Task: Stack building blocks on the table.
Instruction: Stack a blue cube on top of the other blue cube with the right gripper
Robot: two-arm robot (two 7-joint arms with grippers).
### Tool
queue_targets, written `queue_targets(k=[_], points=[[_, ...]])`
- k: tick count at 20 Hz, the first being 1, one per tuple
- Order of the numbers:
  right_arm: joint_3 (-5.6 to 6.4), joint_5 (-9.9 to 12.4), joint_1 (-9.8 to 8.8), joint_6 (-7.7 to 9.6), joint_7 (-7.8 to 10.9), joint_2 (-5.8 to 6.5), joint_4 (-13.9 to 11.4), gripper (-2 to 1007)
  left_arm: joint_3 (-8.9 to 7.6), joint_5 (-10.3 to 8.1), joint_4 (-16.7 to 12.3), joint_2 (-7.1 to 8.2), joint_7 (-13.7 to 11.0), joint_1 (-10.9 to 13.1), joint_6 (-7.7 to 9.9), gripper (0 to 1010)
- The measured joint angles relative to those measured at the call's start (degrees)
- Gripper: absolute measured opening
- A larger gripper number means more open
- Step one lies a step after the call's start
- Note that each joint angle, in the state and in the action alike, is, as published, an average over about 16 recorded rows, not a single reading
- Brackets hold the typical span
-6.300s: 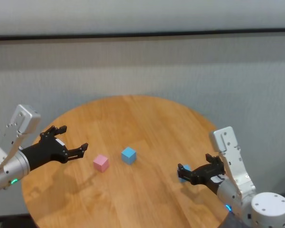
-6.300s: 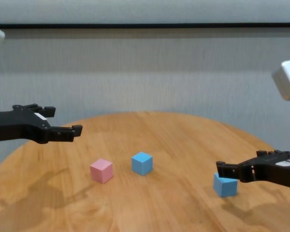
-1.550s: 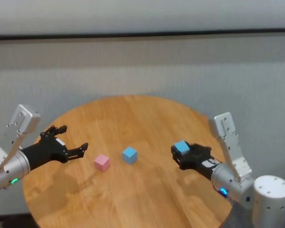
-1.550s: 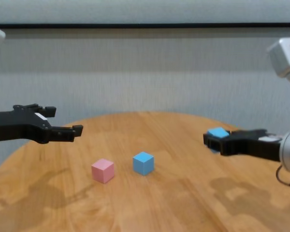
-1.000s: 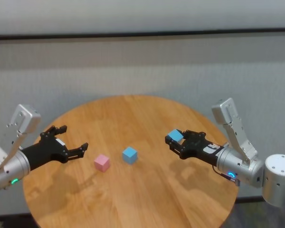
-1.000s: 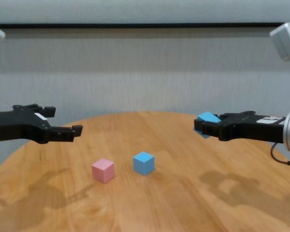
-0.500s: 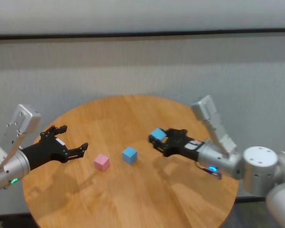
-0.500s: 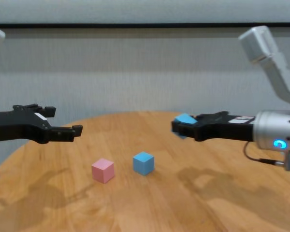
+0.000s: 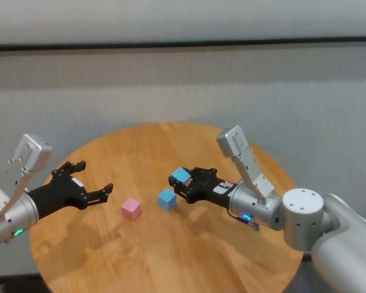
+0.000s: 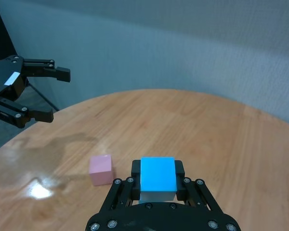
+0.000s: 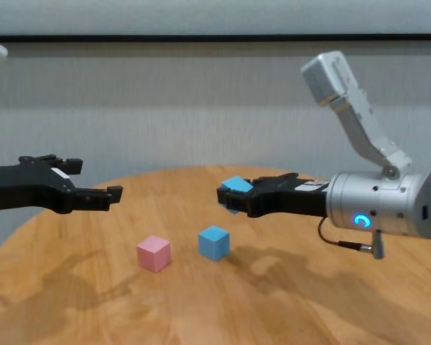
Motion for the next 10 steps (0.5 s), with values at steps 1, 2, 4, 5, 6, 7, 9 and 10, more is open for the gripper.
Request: queue_targets(k=[1,2,4,5,6,7,9,10], points=[[-0.16,-0.2,0.39,-0.37,-0.05,-0.47,0.9,368,0.00,0.00,0.0,0.00,0.0,0.0,0.00,1002],[-0.28,-0.3,0.77,-0.74,-0.08,-0.90,1.8,368,0.00,0.00,0.0,0.00,0.0,0.0,0.00,1002],[-0.46,-0.7,1.47,-1.44,-0.08,-1.65,3.5,368,0.00,0.00,0.0,0.00,0.0,0.0,0.00,1002],[-0.53,-0.9,1.81,-1.78,-0.07,-2.02,4.3,368,0.00,0.00,0.0,0.00,0.0,0.0,0.00,1002],[-0.58,-1.0,2.14,-2.09,-0.06,-2.35,5.1,368,0.00,0.00,0.0,0.00,0.0,0.0,0.00,1002],[-0.61,-1.2,2.46,-2.38,-0.05,-2.67,5.9,368,0.00,0.00,0.0,0.00,0.0,0.0,0.00,1002],[-0.66,-1.6,3.07,-2.93,0.00,-3.29,7.5,368,0.00,0.00,0.0,0.00,0.0,0.0,0.00,1002],[-0.68,-1.8,3.35,-3.17,0.02,-3.56,8.1,368,0.00,0.00,0.0,0.00,0.0,0.0,0.00,1002]])
